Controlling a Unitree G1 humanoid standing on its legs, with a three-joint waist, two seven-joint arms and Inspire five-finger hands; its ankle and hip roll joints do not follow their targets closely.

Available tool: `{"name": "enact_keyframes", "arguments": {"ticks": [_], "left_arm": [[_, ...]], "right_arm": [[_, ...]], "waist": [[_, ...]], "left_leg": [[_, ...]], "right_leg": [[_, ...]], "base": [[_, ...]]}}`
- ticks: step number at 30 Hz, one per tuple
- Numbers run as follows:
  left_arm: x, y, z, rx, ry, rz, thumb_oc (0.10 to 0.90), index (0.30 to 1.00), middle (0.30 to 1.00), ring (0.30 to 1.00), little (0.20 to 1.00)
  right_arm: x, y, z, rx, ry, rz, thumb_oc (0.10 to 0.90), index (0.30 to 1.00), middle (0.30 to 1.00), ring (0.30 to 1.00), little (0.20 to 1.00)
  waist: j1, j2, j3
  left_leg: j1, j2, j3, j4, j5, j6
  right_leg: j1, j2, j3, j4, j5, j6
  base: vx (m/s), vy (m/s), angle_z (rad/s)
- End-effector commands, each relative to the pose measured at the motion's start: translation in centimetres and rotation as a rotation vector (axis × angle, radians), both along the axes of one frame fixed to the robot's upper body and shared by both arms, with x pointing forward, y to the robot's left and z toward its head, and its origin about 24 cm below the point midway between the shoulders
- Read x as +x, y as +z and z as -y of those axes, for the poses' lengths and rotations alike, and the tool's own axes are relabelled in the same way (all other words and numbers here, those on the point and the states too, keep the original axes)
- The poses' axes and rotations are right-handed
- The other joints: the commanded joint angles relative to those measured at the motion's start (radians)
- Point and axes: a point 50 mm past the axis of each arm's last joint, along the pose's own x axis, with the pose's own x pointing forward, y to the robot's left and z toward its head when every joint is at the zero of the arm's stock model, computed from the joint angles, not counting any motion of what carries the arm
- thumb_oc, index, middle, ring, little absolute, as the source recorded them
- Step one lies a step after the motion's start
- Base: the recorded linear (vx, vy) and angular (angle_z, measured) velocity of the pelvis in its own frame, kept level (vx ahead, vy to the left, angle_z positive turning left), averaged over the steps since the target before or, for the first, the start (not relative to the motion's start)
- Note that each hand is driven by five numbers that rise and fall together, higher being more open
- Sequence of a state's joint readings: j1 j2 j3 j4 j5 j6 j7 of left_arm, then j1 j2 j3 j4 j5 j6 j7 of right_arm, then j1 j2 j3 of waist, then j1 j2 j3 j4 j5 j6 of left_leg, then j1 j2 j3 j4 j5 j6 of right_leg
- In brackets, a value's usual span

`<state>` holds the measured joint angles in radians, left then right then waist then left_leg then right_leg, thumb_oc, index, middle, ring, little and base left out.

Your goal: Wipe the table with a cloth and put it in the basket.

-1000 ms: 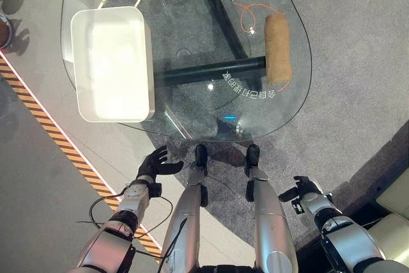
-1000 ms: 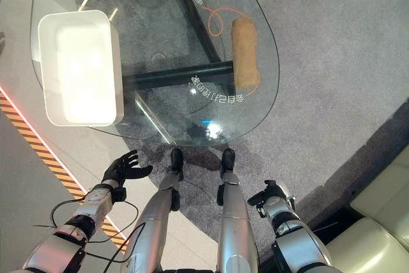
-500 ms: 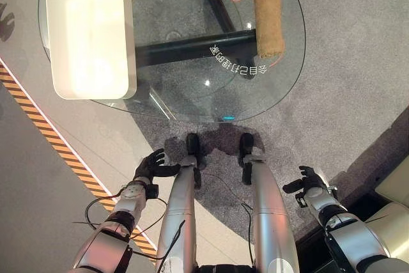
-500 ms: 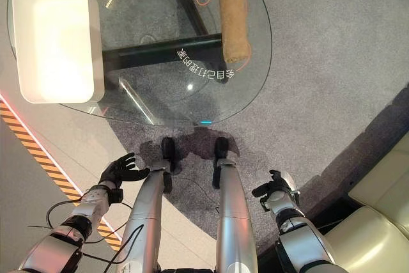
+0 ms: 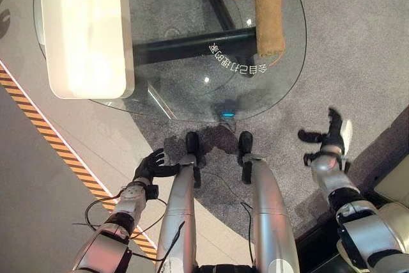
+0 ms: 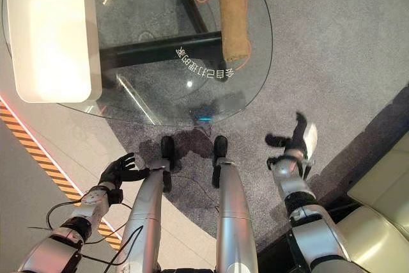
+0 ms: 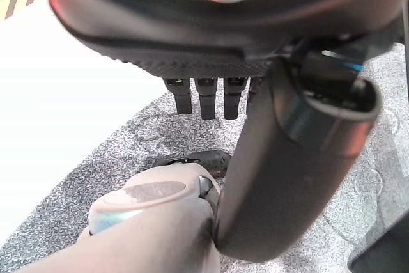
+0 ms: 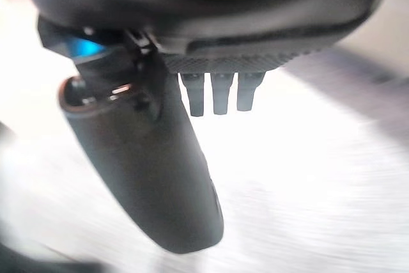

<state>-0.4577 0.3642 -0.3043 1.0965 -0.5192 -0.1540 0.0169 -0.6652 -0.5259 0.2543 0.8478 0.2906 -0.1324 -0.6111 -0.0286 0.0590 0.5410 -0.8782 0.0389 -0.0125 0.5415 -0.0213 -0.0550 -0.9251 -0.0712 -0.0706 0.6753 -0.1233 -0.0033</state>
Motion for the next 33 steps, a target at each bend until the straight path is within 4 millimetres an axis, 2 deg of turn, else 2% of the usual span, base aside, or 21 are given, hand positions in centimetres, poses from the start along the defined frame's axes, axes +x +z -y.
{"name": "enact_keyframes", "arguments": {"ticks": [1, 4, 5, 7, 12, 23, 28, 33], "left_arm": [[-2.7, -1.6, -1.9, 0.026, 0.063, -0.035, 0.800, 0.900, 0.900, 0.900, 0.900], [-2.3, -1.4, -1.5, 0.018, 0.052, -0.026, 0.800, 0.900, 0.900, 0.900, 0.900], [-2.3, -1.4, -1.5, 0.018, 0.052, -0.026, 0.800, 0.900, 0.900, 0.900, 0.900], [-1.8, -1.1, -1.2, 0.016, 0.044, -0.020, 0.800, 0.900, 0.900, 0.900, 0.900], [-1.4, -1.1, -0.4, 0.004, 0.034, -0.011, 0.800, 0.900, 0.900, 0.900, 0.900], [-1.7, -1.8, 1.2, -0.007, -0.003, -0.024, 0.800, 0.900, 0.900, 0.900, 0.900], [-1.9, -2.0, 1.5, -0.010, -0.020, -0.032, 0.800, 0.900, 0.900, 0.900, 0.900], [-2.0, -2.1, 1.9, -0.013, -0.036, -0.036, 0.800, 0.900, 0.900, 0.900, 0.900]], "right_arm": [[-0.3, 4.7, 1.6, 0.034, -0.066, 0.258, 0.800, 0.900, 0.900, 0.900, 0.900], [0.9, 9.1, -1.3, 0.037, 0.042, 0.405, 0.800, 0.900, 0.900, 0.900, 0.900], [1.0, 9.2, -1.5, 0.036, 0.047, 0.410, 0.800, 0.900, 0.900, 0.900, 0.900], [1.5, 11.5, -3.6, 0.012, 0.112, 0.471, 0.800, 0.900, 0.900, 0.900, 0.900], [2.0, 13.4, -6.3, -0.013, 0.187, 0.505, 0.800, 0.900, 0.900, 0.900, 0.900], [3.1, 14.7, -10.3, -0.003, 0.275, 0.436, 0.800, 0.900, 0.900, 0.900, 0.900], [3.5, 15.2, -11.3, -0.018, 0.286, 0.393, 0.800, 0.900, 0.900, 0.900, 0.900], [4.1, 15.2, -11.2, -0.055, 0.237, 0.330, 0.800, 0.900, 0.900, 0.900, 0.900]], "waist": [[0.011, -0.008, -0.021], [0.015, -0.003, -0.021], [0.016, -0.003, -0.021], [0.020, -0.001, -0.021], [0.026, 0.003, -0.021], [0.050, 0.027, -0.021], [0.060, 0.033, -0.021], [0.071, 0.039, -0.021]], "left_leg": [[0.017, -0.050, 0.022, 0.066, -0.079, 0.032], [0.030, -0.052, 0.027, 0.038, -0.070, 0.028], [0.030, -0.052, 0.027, 0.037, -0.070, 0.028], [0.036, -0.056, 0.030, 0.023, -0.066, 0.026], [0.048, -0.062, 0.035, 0.005, -0.062, 0.023], [0.100, -0.068, 0.056, -0.050, -0.044, 0.019], [0.117, -0.071, 0.061, -0.062, -0.040, 0.018], [0.125, -0.074, 0.063, -0.066, -0.038, 0.021]], "right_leg": [[0.060, 0.031, -0.017, -0.049, 0.009, -0.003], [0.067, 0.032, -0.020, -0.068, 0.006, -0.004], [0.068, 0.032, -0.020, -0.068, 0.006, -0.004], [0.072, 0.032, -0.022, -0.082, 0.005, -0.005], [0.083, 0.032, -0.025, -0.105, 0.005, -0.009], [0.123, 0.014, -0.044, -0.139, 0.003, -0.016], [0.138, 0.008, -0.050, -0.146, 0.004, -0.018], [0.143, 0.003, -0.056, -0.145, 0.004, -0.020]], "base": [[0.00, 0.000, 0.00], [-0.01, 0.024, 0.00], [-0.02, 0.035, -0.01], [-0.01, 0.018, 0.00], [-0.01, 0.012, 0.01], [0.01, 0.016, 0.01], [0.01, 0.014, 0.03], [0.00, 0.000, 0.00]]}}
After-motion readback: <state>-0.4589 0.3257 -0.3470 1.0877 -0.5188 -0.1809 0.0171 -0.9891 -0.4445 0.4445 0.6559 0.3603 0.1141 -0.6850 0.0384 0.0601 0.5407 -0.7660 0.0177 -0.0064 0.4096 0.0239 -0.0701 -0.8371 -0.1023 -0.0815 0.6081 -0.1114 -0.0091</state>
